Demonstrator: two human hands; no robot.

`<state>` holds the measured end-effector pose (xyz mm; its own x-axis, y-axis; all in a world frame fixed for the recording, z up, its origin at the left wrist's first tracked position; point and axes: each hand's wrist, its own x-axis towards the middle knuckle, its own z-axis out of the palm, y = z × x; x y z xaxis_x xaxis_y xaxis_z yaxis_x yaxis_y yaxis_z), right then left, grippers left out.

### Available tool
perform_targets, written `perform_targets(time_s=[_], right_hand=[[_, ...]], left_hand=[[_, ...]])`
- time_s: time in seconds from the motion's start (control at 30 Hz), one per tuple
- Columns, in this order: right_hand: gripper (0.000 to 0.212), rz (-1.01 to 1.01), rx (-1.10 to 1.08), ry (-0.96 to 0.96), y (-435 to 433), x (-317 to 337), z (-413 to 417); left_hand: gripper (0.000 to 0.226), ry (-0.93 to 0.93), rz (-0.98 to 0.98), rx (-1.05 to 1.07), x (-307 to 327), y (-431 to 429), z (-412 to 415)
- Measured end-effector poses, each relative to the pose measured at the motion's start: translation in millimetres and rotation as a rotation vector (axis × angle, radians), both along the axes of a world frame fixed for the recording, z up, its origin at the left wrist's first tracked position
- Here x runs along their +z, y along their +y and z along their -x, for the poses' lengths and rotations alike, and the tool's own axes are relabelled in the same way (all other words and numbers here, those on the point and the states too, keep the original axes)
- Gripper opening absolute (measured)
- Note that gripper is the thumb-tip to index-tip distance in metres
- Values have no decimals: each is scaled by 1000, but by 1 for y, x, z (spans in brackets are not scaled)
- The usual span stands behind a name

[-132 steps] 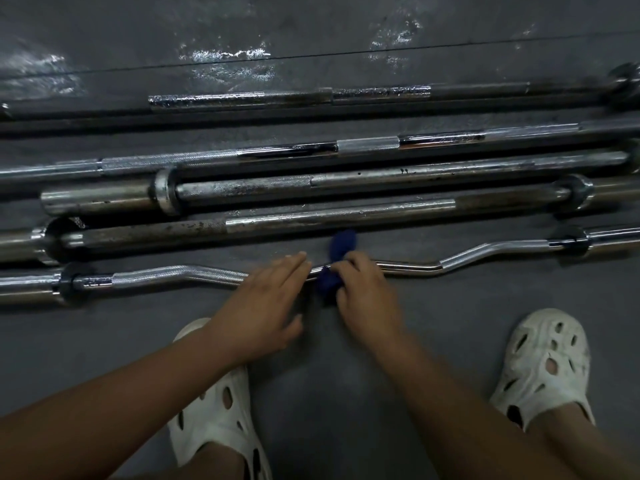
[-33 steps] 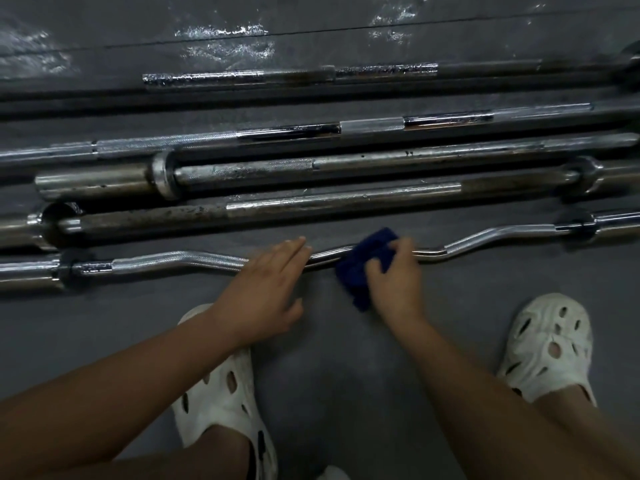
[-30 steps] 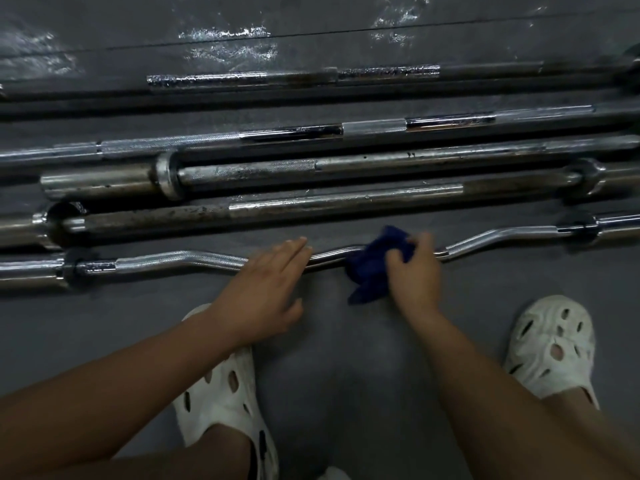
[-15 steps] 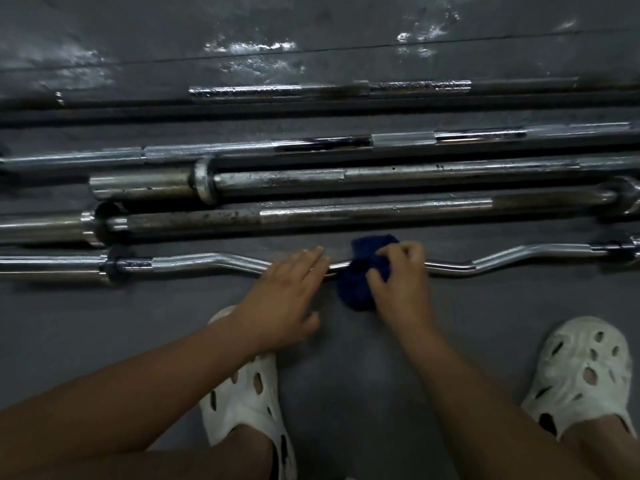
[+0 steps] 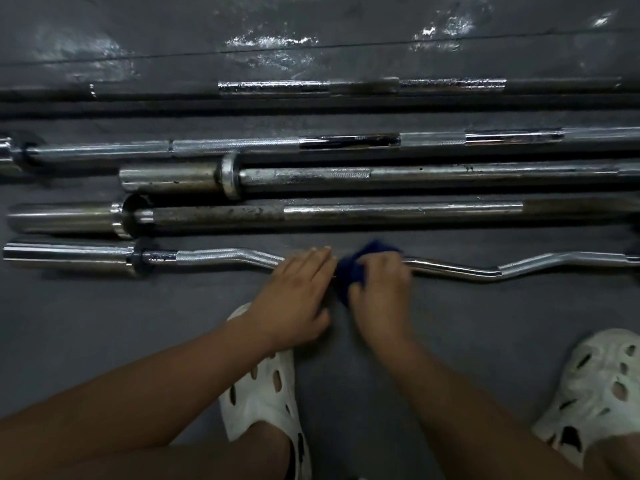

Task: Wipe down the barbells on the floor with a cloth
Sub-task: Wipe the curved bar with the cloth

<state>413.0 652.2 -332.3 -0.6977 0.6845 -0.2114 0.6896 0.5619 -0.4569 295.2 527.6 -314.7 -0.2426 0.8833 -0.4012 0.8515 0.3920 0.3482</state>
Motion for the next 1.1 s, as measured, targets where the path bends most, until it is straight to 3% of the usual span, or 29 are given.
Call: perform_targets(time_s=[0.03,0.07,0.1,0.17,0.2,0.3,0.33,0.43,0.47,0.57,0.6,0.7,0.73,0.83,0.87,0.97,1.07,1.1], right_hand=[[34,24,205,19,-6,-3,0],[34,70,263,26,-1,-3,-1],[32,74,141,38,9,-4,-1],[31,39,-302,24,24,-4,-3],[31,22,-378,20,18,-2,2],[29,108,166,46,-23,2,13],[31,145,233,55,-24,1,11],[34,135,-171,99,2,-1,2],[36,113,-205,66,6,1,0],[39,130,242,19,2,5,-5],[38,165,288,-2,3,6,-7],[39,134,15,32,-1,1,1],[41,114,32,52,-9,3,8],[45,213,468,33,-24,6,19],[43,224,439,16,-19,3,22],[36,177,71,45,-14,-2,28],[31,157,466,23,-25,4,34],[29,196,469,-2,-19,4,37]], left_hand=[[84,-9,1,3,0,2,-2],[83,-1,-4,2,1,3,-2],[82,25,-8,2,2,3,0],[81,80,-18,30,2,-1,6],[81,103,-22,42,2,-2,8],[80,122,-2,54,4,-2,8],[80,129,2,55,5,-2,8],[81,160,17,63,6,-14,15],[81,181,18,67,6,-19,18],[81,173,49,69,3,-28,21],[81,158,60,68,2,-29,21],[82,162,62,64,0,-31,20],[82,166,55,64,0,-33,20],[79,175,49,46,0,-37,20],[79,178,44,43,0,-39,21],[80,187,34,46,1,-42,21],[81,171,25,53,0,-42,21],[81,165,26,55,0,-42,21]])
